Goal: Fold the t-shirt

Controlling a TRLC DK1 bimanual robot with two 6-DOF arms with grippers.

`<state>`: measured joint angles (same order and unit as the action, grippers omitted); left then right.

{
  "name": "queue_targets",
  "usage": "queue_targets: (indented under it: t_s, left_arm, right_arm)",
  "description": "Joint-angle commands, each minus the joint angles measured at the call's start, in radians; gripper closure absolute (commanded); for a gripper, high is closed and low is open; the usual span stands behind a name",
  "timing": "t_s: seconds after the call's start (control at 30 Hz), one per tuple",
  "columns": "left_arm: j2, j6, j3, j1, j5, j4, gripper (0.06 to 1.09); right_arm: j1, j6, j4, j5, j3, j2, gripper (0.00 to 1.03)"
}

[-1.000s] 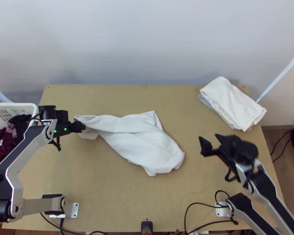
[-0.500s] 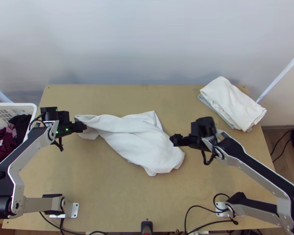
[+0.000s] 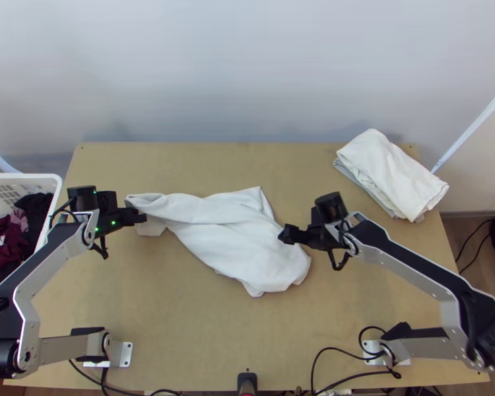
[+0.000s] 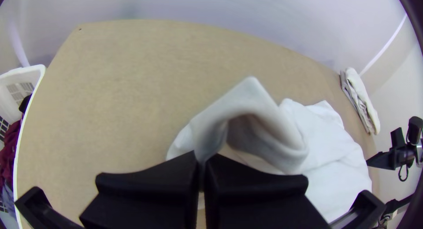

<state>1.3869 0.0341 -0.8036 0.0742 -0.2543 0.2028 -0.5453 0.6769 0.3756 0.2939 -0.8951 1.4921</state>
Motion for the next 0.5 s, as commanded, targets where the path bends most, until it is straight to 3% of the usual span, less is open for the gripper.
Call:
queue_targets:
  t_s: [0.0,0.13,0.17,0.27,0.33,0.4,0.47]
  left_arm:
    - [-0.023,0.015,-0.005,0.010,-0.010,0.010,1.05]
    - [-0.025,0.015,-0.029,0.009,-0.010,0.032,1.05]
    - [-0.028,0.015,-0.034,0.010,-0.010,0.033,1.05]
    - [-0.031,0.012,-0.046,0.018,-0.010,0.038,1.05]
    - [-0.034,0.012,-0.065,0.027,-0.008,0.049,1.05]
    - [-0.046,0.010,-0.088,0.041,-0.008,0.061,1.05]
    - [-0.061,0.010,-0.118,0.058,-0.008,0.070,1.05]
  right_arm:
    - [0.010,0.036,0.000,0.017,-0.042,0.059,0.14]
    - [0.007,0.044,0.006,0.025,-0.050,0.103,0.17]
    - [0.005,0.044,0.006,0.028,-0.050,0.103,0.26]
    - [0.004,0.046,0.006,0.028,-0.044,0.082,0.75]
    - [0.002,0.062,0.009,0.027,-0.042,0.060,0.82]
    - [0.011,0.110,0.013,0.027,-0.048,0.039,1.00]
    - [0.025,0.159,0.046,0.028,-0.057,0.030,1.00]
